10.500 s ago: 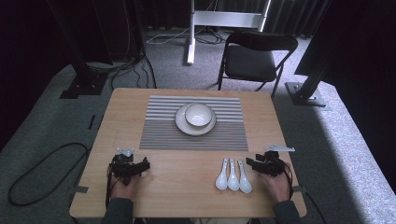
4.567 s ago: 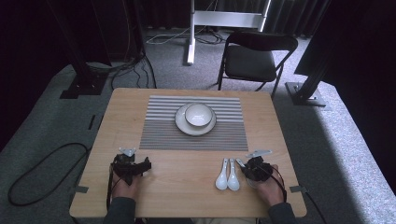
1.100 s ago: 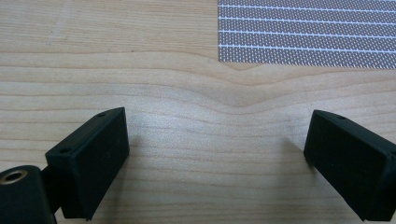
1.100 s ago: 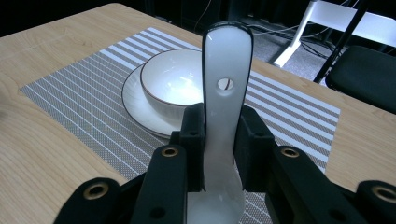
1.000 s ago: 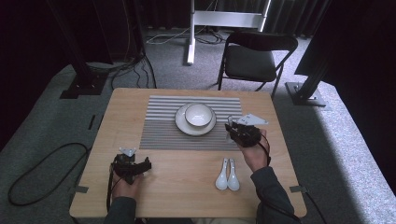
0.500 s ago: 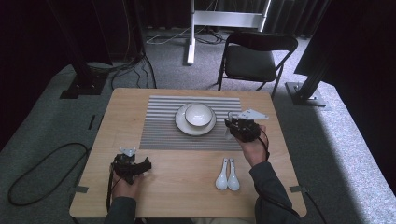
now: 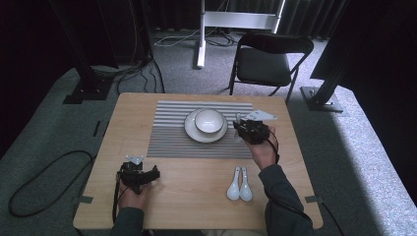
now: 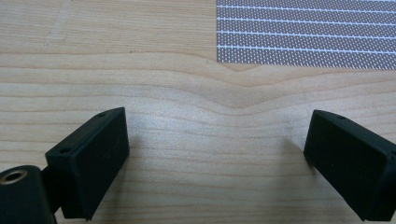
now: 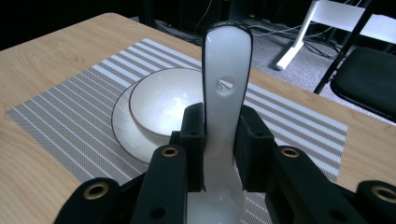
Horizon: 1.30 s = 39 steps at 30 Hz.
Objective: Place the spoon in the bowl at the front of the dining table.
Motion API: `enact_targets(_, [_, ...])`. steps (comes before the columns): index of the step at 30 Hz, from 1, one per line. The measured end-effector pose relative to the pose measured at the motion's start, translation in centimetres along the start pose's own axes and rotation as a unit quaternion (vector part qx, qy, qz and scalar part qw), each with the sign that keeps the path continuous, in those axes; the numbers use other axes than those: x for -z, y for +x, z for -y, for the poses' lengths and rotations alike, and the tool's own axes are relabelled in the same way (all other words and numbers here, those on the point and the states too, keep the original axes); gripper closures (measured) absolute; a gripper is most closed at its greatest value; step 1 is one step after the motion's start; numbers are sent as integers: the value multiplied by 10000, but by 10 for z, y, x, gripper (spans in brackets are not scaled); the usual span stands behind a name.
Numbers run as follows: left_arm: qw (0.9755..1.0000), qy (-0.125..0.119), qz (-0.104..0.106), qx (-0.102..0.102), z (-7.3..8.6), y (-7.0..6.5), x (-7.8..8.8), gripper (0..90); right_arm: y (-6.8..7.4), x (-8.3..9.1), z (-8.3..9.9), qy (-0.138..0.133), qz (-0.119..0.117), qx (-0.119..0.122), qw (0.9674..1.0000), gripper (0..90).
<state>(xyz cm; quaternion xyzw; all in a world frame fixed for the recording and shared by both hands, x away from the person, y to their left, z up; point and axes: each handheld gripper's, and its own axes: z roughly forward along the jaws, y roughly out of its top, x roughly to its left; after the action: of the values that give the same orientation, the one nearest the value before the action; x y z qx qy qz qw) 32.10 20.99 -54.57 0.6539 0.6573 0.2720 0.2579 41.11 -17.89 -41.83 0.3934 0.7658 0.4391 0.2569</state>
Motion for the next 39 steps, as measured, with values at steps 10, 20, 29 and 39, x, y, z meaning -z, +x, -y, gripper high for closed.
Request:
enact_targets(10, [10000,1,0,6,0,0,0,70,4,-16,-12,80,-13,31,10000,750])
enact_targets(20, [10000,0,8,8,0,0,0,70,9,-26,-24,111,-37,134,9998,750])
enact_targets(29, [10000,-3,2,16,0,-1,0,70,10,-35,-34,80,-89,-4,9999,750])
enact_targets(39, [10000,-3,3,16,0,-1,0,70,9,-44,-43,22,-138,-144,9998,750])
